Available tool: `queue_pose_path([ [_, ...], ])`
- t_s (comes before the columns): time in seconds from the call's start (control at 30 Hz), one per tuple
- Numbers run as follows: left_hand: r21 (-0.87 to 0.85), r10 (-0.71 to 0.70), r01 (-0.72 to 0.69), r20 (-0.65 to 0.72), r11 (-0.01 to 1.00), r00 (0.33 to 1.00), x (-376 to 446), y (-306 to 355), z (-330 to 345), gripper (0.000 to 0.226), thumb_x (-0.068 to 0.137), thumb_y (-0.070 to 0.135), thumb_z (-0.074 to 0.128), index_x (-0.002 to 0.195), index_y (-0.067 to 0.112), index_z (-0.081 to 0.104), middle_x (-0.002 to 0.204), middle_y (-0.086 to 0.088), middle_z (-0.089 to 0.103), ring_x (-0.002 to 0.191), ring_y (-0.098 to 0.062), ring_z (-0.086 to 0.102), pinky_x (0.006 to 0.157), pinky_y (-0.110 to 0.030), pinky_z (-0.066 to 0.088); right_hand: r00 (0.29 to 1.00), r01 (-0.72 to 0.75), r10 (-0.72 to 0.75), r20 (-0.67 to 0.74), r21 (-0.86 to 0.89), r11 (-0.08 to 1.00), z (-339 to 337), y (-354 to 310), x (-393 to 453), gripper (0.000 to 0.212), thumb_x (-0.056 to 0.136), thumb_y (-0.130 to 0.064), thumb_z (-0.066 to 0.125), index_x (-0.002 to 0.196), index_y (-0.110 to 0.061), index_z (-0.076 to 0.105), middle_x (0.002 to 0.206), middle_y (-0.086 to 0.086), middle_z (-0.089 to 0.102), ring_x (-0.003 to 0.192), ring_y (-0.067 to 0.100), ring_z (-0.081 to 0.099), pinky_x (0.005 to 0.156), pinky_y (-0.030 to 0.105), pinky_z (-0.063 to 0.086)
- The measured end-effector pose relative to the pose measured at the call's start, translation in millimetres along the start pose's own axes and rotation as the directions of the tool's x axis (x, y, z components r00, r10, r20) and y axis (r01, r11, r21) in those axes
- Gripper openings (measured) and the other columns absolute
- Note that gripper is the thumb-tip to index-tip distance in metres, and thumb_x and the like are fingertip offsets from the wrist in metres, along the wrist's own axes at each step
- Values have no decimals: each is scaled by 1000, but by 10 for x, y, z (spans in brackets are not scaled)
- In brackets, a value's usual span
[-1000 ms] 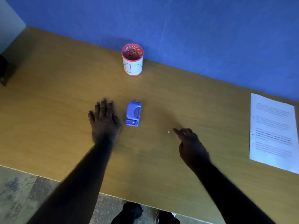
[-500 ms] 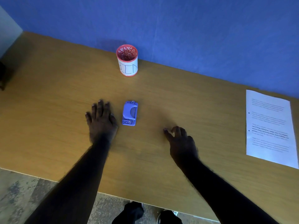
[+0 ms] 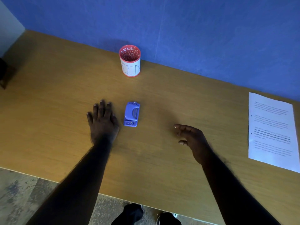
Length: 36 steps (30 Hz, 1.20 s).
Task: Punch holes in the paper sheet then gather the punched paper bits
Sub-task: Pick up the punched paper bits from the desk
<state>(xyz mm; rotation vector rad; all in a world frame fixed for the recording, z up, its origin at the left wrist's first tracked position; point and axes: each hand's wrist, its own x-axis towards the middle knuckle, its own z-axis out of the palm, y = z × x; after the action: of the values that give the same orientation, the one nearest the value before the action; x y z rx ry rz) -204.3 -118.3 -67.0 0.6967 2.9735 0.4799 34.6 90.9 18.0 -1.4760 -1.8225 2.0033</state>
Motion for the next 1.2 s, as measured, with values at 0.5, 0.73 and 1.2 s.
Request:
queue_pose_path([
  [0.5,-7,7,-7,-40,1000,999,-53,69,-5,56,95,32,35,150,20,40,161,-6,32,149,-32,26,120,-58,14,987,-20,-47,155,407,913,455,-920,415,8,90,-24,68,96,-25,74,87,-12,70,85,8,64,68,26,46],
  [0.73,-20,8,-9,-79,1000,997,-72,68,-20,53,93,24,44,146,16,47,159,-9,37,146,-34,33,118,-59,20,974,224,-227,-14,222,949,1144,-1942,1122,5,85,-21,75,87,-15,75,57,-8,61,55,5,55,51,19,43],
  [1.2,-32,11,-13,-71,999,997,-2,54,-42,53,93,26,40,145,17,48,158,-10,38,146,-35,33,118,-59,20,859,387,-505,-88,-534,752,1532,-2409,1634,21,86,-28,67,101,-19,78,103,1,77,95,18,69,82,39,59],
])
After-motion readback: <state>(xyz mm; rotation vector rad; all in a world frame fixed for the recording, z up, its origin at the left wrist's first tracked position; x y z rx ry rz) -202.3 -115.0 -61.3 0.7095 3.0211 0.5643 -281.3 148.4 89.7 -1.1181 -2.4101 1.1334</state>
